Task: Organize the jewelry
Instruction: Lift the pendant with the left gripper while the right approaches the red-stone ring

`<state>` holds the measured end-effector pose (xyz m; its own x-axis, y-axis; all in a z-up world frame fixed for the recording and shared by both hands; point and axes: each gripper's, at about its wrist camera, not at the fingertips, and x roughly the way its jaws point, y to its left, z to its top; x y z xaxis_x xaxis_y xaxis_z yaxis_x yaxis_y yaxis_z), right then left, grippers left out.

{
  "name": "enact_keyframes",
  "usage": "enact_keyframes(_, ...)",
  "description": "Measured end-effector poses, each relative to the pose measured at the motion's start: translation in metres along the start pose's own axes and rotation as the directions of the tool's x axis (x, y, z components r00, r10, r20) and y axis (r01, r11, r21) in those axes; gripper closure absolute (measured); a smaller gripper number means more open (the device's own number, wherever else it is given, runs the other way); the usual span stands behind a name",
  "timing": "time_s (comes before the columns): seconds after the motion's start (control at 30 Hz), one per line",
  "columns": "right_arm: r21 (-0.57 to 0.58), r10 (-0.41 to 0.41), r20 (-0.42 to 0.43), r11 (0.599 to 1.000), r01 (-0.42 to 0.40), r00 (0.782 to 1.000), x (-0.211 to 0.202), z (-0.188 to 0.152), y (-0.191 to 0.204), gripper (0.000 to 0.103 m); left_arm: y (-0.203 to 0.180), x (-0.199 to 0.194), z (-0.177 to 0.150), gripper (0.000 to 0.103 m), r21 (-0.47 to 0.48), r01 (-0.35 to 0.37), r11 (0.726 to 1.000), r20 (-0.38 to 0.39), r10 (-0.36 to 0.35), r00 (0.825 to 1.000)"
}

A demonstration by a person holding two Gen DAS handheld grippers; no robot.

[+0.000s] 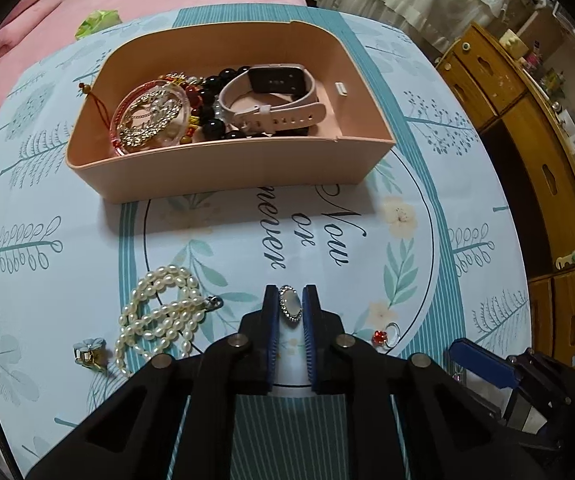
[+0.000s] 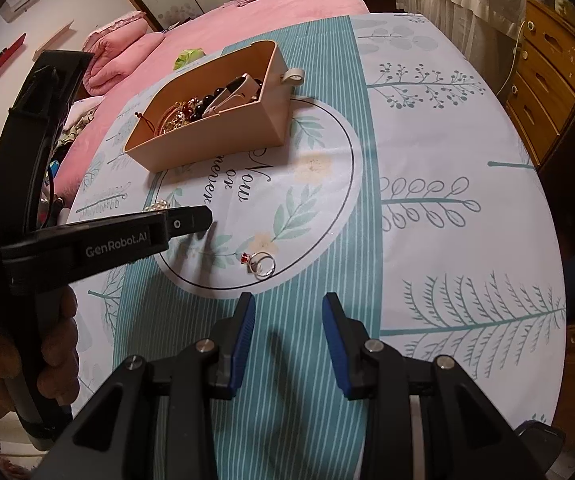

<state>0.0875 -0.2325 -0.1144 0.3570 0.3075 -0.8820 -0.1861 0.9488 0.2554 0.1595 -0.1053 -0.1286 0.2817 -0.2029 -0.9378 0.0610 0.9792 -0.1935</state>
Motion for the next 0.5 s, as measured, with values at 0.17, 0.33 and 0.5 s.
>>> enact_keyframes(0.17,0.001,-0.001,0.002,1.0,0.001,1.0,0.0,0.001,-0.001,0.068,-0.001,-0.004,-0.002,0.095,0.013,0.007,1.0,0.015,-0.007,1.0)
enact_keyframes(0.33,-0.012,0.002,0.004,1.0,-0.002,1.0,0.0,0.003,0.001,0.068,0.003,-0.022,-0.005,0.095,0.019,0.01,1.0,0.048,-0.011,0.999)
enact_keyframes(0.5,-0.04,0.026,0.015,0.999,-0.025,1.0,0.001,0.009,0.009,0.068,0.012,-0.033,-0.007,0.095,0.012,0.035,0.999,0.064,-0.036,0.997)
